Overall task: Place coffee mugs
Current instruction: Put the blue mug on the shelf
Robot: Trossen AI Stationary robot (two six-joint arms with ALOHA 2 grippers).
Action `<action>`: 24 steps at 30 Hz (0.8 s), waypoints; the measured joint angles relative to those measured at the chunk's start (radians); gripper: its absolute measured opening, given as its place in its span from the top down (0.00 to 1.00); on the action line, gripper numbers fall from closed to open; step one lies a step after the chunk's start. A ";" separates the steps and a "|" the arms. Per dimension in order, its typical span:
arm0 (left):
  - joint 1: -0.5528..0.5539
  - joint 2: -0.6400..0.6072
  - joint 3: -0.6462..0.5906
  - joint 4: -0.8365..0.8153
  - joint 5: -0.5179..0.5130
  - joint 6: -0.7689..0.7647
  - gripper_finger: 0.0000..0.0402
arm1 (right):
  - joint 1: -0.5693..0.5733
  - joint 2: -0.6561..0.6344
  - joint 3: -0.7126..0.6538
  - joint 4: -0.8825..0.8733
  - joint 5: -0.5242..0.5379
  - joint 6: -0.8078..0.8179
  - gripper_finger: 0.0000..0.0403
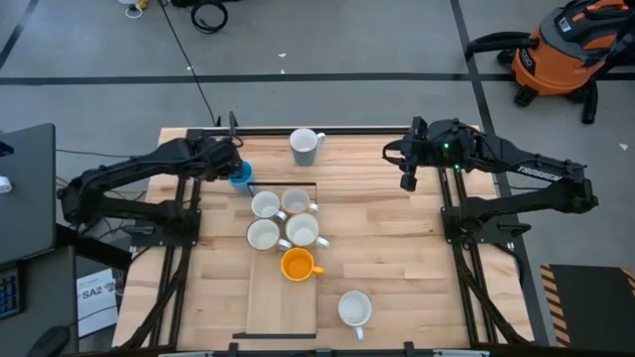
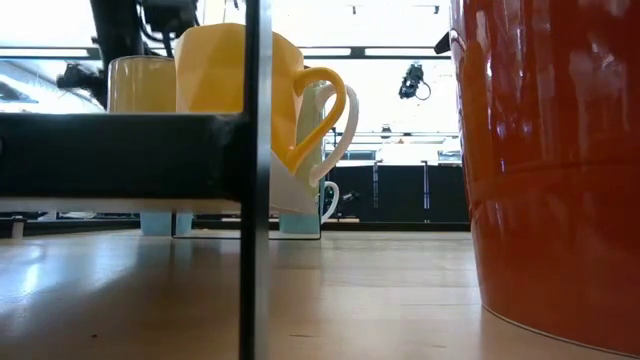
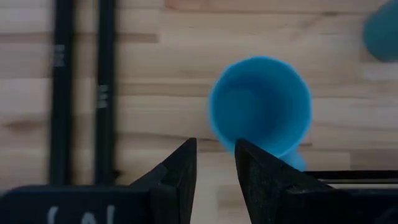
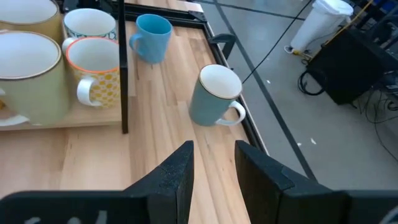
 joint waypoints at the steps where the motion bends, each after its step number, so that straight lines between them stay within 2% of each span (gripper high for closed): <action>1: 0.019 0.000 -0.023 0.047 0.019 0.025 0.71 | 0.000 0.000 0.000 0.000 0.000 0.000 0.70; 5: 0.094 0.000 -0.092 0.175 0.057 0.100 0.71 | 0.000 0.000 0.000 0.000 0.000 0.000 0.70; 11: 0.175 0.000 -0.148 0.245 0.075 0.112 0.71 | 0.000 0.000 0.000 0.000 0.000 0.000 0.70; 24: 0.192 0.000 -0.275 0.388 0.099 0.103 0.71 | 0.000 0.000 0.000 0.000 0.000 0.001 0.70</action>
